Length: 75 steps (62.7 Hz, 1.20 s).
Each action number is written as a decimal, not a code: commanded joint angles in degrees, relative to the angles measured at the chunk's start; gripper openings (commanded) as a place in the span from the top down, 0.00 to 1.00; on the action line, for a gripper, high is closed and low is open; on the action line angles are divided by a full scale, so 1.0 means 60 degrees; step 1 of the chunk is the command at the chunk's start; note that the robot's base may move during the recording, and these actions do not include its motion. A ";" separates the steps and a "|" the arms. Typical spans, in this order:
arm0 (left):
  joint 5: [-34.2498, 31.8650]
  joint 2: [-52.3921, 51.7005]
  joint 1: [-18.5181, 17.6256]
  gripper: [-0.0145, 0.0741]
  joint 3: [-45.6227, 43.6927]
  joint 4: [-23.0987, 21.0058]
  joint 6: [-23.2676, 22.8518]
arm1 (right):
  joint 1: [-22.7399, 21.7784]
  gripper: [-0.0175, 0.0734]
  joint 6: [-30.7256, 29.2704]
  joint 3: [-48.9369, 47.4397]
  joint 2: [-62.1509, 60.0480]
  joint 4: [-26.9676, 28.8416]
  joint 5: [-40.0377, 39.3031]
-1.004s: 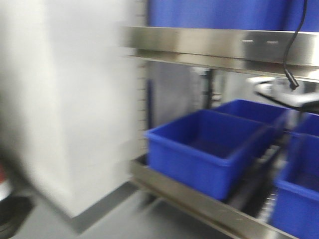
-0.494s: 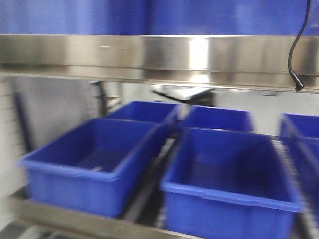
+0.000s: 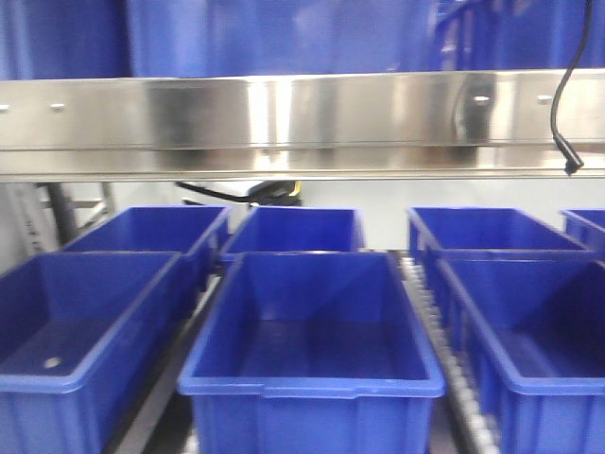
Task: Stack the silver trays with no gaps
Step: 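Drive up to the second rack of blue bins holding the tray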
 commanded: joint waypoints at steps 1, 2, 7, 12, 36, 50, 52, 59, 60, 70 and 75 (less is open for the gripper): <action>-0.0176 -0.0115 0.0141 0.86 -0.0070 0.0343 0.0055 | 0.0010 0.89 -0.0150 -0.0139 -0.0131 -0.0075 -0.0311; -0.0176 -0.0115 0.0141 0.86 -0.0070 0.0343 0.0055 | 0.0010 0.89 -0.0150 -0.0139 -0.0131 -0.0075 -0.0311; -0.0176 -0.0115 0.0141 0.86 -0.0070 0.0343 0.0055 | 0.0010 0.89 -0.0150 -0.0139 -0.0131 -0.0075 -0.0311; -0.0176 -0.0115 0.0141 0.86 -0.0070 0.0343 0.0055 | 0.0010 0.89 -0.0150 -0.0139 -0.0131 -0.0075 -0.0311; -0.0176 -0.0115 0.0141 0.86 -0.0070 0.0343 0.0055 | 0.0010 0.89 -0.0150 -0.0139 -0.0131 -0.0075 -0.0311; -0.0176 -0.0115 0.0141 0.86 -0.0070 0.0343 0.0055 | 0.0010 0.89 -0.0150 -0.0139 -0.0131 -0.0075 -0.0311; -0.0176 -0.0115 0.0141 0.86 -0.0070 0.0343 0.0055 | 0.0010 0.89 -0.0150 -0.0139 -0.0131 -0.0075 -0.0311; -0.0176 -0.0115 0.0141 0.86 -0.0070 0.0343 0.0055 | 0.0010 0.89 -0.0150 -0.0139 -0.0131 -0.0075 -0.0311; -0.0176 -0.0115 0.0141 0.86 -0.0070 0.0343 0.0055 | 0.0010 0.89 -0.0150 -0.0139 -0.0131 -0.0075 -0.0311; -0.0176 -0.0115 0.0130 0.86 -0.0070 0.0325 0.0055 | 0.0010 0.89 -0.0150 -0.0139 -0.0131 -0.0075 -0.0311; -0.0176 -0.0115 0.0130 0.86 -0.0070 0.0325 0.0055 | 0.0010 0.89 -0.0150 -0.0139 -0.0131 -0.0075 -0.0311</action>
